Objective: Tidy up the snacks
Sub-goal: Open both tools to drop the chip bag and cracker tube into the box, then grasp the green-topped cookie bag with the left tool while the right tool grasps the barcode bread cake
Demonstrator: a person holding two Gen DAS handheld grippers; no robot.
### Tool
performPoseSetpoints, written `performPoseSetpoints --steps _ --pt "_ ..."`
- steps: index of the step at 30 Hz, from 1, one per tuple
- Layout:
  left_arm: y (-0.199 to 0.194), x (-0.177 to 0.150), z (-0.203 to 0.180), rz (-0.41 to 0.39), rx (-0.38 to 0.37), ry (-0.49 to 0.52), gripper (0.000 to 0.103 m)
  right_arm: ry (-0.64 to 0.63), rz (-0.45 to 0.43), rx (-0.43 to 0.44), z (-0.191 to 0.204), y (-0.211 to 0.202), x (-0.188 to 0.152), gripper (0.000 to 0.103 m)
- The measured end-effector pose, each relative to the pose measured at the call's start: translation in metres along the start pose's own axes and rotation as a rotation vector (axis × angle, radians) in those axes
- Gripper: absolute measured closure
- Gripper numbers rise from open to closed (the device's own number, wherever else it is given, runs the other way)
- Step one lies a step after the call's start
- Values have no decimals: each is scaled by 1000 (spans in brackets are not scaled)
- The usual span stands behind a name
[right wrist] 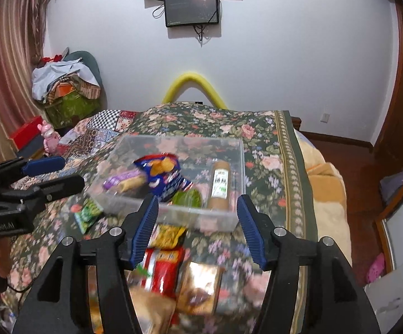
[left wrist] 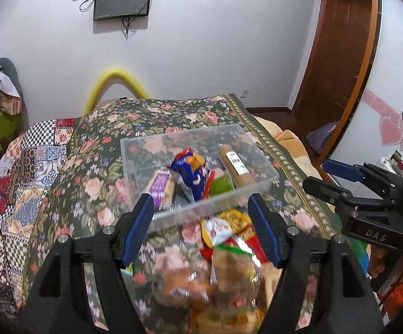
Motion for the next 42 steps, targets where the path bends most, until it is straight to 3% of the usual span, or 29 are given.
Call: performPoseSetpoints --steps 13,23,34,42 --pt "-37 -69 2 71 14 -2 33 64 93 28 28 -20 -61 41" --pt "-35 -103 -4 120 0 -8 33 62 208 52 47 3 -105 39" --pt "-20 -109 -19 136 -6 13 33 100 257 84 49 23 -126 38" --pt "-3 -102 -31 142 -27 16 33 92 232 99 41 3 -126 50"
Point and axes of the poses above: each gripper's, at about its wrist camera, not at the fingertips, and y roughly the way its jaws point, z to its left, x to its top, the point moved 3 cm from there along y, roughly the way its jaws point, and after that the axes turned 7 degrees about -z, right-handed, at the moved point
